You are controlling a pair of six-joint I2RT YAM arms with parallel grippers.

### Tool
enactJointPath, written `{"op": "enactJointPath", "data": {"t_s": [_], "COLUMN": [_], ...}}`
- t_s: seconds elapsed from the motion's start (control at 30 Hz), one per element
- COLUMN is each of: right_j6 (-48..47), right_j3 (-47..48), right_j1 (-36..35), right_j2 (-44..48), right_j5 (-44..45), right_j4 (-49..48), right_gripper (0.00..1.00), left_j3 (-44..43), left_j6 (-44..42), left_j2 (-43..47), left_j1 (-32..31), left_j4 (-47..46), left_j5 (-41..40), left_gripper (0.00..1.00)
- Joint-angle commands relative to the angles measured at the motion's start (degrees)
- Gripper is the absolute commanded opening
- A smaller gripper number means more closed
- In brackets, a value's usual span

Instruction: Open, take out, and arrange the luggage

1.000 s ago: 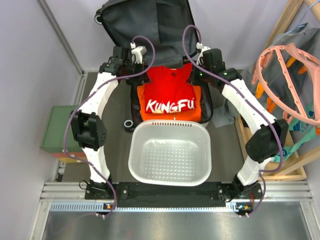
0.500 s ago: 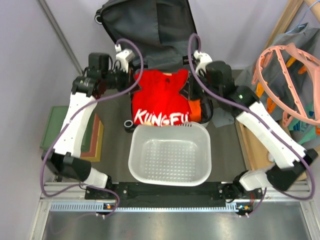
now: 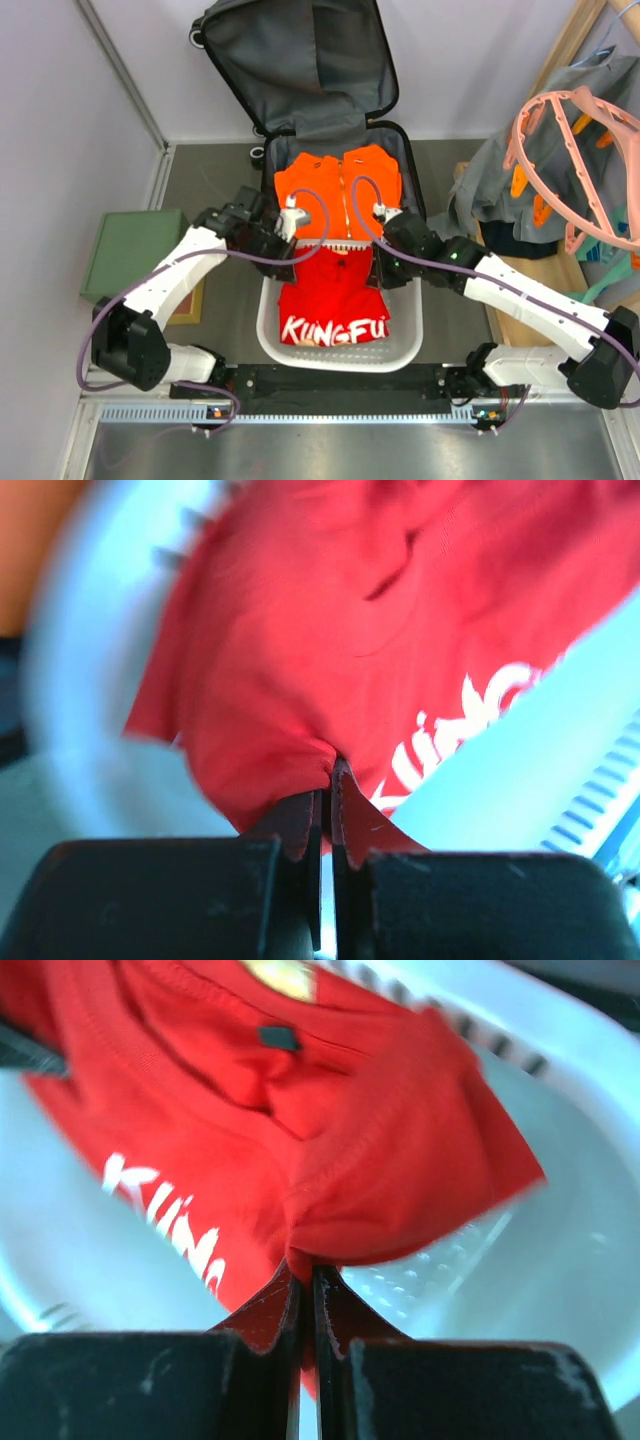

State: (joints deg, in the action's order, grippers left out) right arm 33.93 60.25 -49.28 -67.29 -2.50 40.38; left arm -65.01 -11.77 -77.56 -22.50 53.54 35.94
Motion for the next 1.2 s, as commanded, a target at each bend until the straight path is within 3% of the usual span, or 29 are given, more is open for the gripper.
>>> {"op": "enactJointPath", "data": {"t_s": [0.0, 0.23, 0.4, 0.47, 0.5, 0.53, 0.6, 0.73, 0.87, 0.93, 0.97, 1.17], "right_j6": [0.44, -0.01, 0.0, -0.62, -1.14, -1.58, -3.52, -6.86, -11.33, -12.39, -13.36, -15.21], "right_j3": [-1.71, -4.17, -5.93, -4.97, -4.18, -3.48, -0.76, 3.81, 11.09, 14.27, 17.76, 26.05], "right_j1": [-0.47, -0.47, -0.47, -0.47, -0.47, -0.47, -0.64, -0.82, -0.82, -0.39, 0.58, 13.76], "right_j2": [0.59, -3.11, -4.87, -6.45, -6.89, -7.24, -7.25, -4.88, -2.68, -3.63, -4.6, -14.88], "right_j5": [6.09, 6.1, 9.79, 10.5, 10.76, 10.94, 11.82, 13.75, 14.28, 15.94, 15.95, 7.08], "right_j4": [-1.71, -0.83, -0.21, -0.04, 0.4, 0.92, 1.72, 4.96, 6.37, 6.73, 6.99, 2.79], "right_gripper": [0.0, 0.0, 0.0, 0.11, 0.2, 0.34, 0.45, 0.55, 0.61, 0.66, 0.67, 0.67], "left_j3": [3.84, 2.18, 3.84, 3.14, 2.53, 1.13, -0.54, -6.77, -15.74, -20.82, -21.81, -19.54], "left_j6": [0.25, -1.15, -3.78, -4.22, -4.66, -5.01, -6.42, -9.58, -10.56, -7.15, -1.3, 19.65], "left_j2": [1.1, -2.59, -3.56, -4.61, -4.88, -4.88, -4.27, -1.81, -1.89, -2.85, -3.03, -8.04], "left_j1": [-2.63, -2.63, -2.98, -3.16, -3.25, -3.25, -3.25, -3.25, -3.16, -2.81, -2.46, 7.8], "left_j4": [-6.77, -5.03, -5.03, -3.8, -3.01, -1.44, -0.02, 3.5, 8.24, 6.5, 4.4, -18.62], "left_j5": [-4.56, -11.15, -11.34, -9.93, -9.06, -8.01, -6.86, -5.01, -0.53, -1.04, -2.62, -19.14], "left_gripper": [0.0, 0.0, 0.02, 0.2, 0.37, 0.42, 0.53, 0.6, 0.6, 0.62, 0.62, 0.66]}}
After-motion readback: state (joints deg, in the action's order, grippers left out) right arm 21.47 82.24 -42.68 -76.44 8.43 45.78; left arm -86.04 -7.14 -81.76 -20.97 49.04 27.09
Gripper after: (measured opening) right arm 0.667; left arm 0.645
